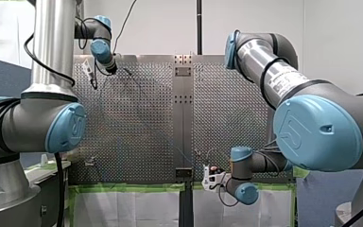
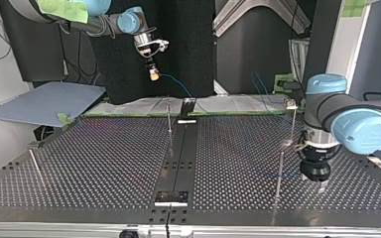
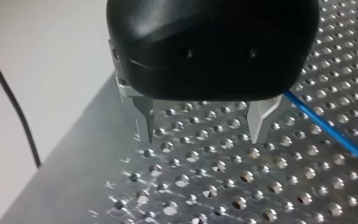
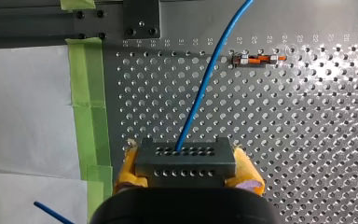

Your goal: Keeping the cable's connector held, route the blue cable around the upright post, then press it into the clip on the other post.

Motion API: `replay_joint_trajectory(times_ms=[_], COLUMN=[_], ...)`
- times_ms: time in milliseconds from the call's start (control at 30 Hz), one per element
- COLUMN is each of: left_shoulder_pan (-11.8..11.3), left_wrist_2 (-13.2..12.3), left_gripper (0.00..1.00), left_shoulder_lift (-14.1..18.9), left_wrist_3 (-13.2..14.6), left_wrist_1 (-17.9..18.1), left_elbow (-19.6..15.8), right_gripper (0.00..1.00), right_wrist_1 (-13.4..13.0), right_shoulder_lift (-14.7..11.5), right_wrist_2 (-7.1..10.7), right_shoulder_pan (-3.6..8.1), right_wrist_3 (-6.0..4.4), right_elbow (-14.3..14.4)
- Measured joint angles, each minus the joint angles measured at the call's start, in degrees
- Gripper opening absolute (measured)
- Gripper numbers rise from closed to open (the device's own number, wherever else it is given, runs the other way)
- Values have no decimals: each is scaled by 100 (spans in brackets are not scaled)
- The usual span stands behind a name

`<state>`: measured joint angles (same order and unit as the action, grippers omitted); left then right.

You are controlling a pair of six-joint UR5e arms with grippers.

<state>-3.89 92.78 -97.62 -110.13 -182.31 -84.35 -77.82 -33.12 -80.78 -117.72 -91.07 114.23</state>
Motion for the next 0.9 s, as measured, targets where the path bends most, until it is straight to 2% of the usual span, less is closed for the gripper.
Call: replay_joint_trajectory(times_ms=[333, 467, 633, 900], left_shoulder_pan=[-9, 13, 43, 49], left_wrist_2=[-124, -151, -171, -174], left_gripper=[100, 100, 100, 100], left_shoulder_lift=[-161, -277, -340, -378], left_wrist_3=[86, 112, 56, 3], left_wrist_1=[13, 25, 33, 67], left_elbow=[25, 168, 349, 388], right_gripper=[0, 0, 0, 0], right_wrist_1=[-16, -19, -16, -14], right_shoulder_lift=[2, 2, 2, 2], right_wrist_2=[41, 50, 52, 53], right_shoulder_pan=[-3, -4, -5, -9], right_wrist_3=[0, -4, -1, 0], right_elbow=[0, 0, -3, -2])
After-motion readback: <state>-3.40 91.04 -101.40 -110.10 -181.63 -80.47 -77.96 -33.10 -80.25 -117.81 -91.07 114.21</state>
